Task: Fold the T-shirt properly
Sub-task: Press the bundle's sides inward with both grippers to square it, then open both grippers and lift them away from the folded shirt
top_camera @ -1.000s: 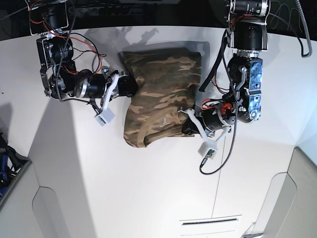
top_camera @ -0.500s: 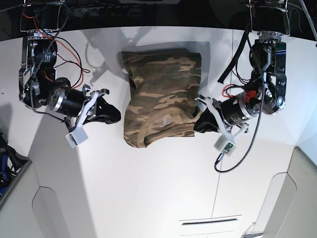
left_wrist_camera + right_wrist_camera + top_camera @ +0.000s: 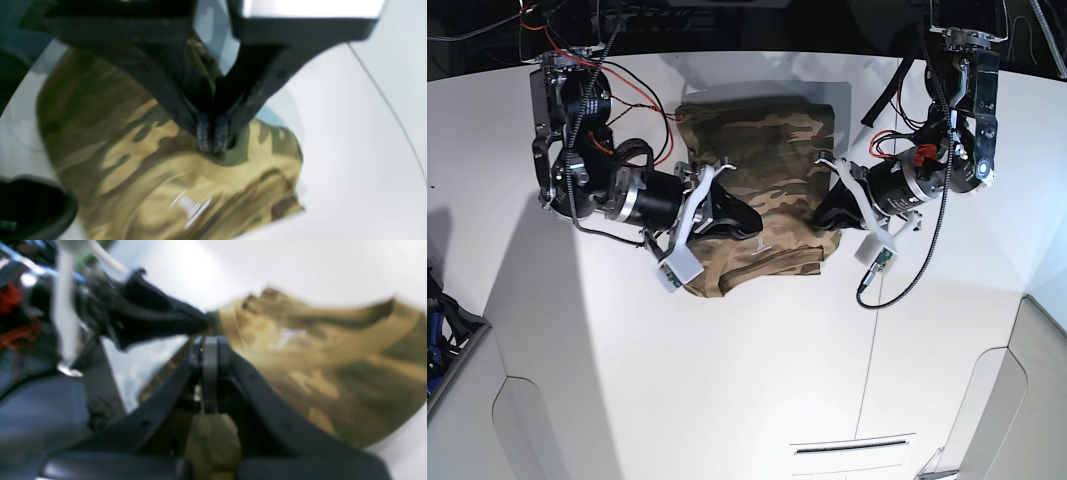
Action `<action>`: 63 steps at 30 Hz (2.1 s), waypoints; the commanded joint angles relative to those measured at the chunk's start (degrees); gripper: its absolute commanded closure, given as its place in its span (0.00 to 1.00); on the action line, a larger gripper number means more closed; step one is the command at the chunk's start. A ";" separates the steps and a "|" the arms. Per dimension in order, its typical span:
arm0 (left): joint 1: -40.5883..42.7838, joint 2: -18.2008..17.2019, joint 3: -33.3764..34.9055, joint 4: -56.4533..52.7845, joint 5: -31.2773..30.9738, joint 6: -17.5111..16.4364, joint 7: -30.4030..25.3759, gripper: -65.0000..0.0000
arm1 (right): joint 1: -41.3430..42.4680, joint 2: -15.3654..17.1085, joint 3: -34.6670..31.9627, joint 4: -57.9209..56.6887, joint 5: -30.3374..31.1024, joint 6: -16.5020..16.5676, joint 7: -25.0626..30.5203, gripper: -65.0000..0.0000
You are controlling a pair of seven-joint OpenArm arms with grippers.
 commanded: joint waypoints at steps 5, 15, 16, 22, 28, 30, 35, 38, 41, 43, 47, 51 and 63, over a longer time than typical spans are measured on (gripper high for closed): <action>-0.90 0.42 -0.28 -5.86 -0.17 -0.46 -3.02 0.97 | 1.27 0.42 -0.44 -8.96 -5.44 0.17 7.23 1.00; -1.42 2.40 -0.31 -12.48 1.27 -2.82 -5.25 0.97 | 4.94 0.48 -0.44 -23.91 -4.35 0.17 9.16 1.00; -1.64 2.40 -0.31 -12.48 1.25 -2.82 -4.96 0.97 | 5.01 0.48 -0.44 -23.47 -3.34 0.17 9.07 1.00; -2.91 2.34 -0.31 -7.58 -0.98 -2.80 -0.02 0.97 | 4.66 0.48 -0.44 -16.20 1.79 0.20 4.07 1.00; -0.81 1.38 -0.31 3.26 -1.86 -2.56 3.02 0.97 | 4.55 0.46 -0.44 -5.07 8.11 0.15 -3.63 1.00; 1.07 0.83 -0.31 5.27 -1.95 -2.54 3.13 0.97 | 4.50 0.48 -0.44 -2.08 9.11 0.15 -5.27 1.00; 6.62 0.83 -0.35 9.03 -2.32 -2.58 3.10 0.97 | 1.92 0.59 -0.46 -0.09 9.27 0.13 -6.29 1.00; 9.77 0.90 -0.35 9.49 -3.52 -2.60 2.49 0.97 | -1.40 0.59 -0.46 -0.11 9.11 0.35 -5.99 1.00; 12.52 1.03 -0.33 9.40 -3.37 -2.73 1.01 0.97 | -4.79 0.59 -0.46 -0.42 7.10 0.44 -3.65 1.00; 13.51 1.05 -0.33 9.11 -2.38 -3.21 -0.07 0.97 | -6.25 0.59 -0.46 -1.16 4.74 0.42 -1.75 1.00; 13.68 1.88 -0.33 7.32 1.07 -3.21 -1.88 0.97 | -7.17 0.61 -0.46 -3.96 0.94 0.39 0.33 1.00; 13.53 2.93 -0.33 3.74 2.12 -3.21 -3.21 0.97 | -7.17 0.61 -0.46 -8.24 -1.18 0.39 2.23 1.00; 13.35 2.86 -0.35 1.49 2.10 -3.23 -2.36 0.97 | -7.17 0.63 -0.44 -10.73 0.85 0.37 2.95 1.00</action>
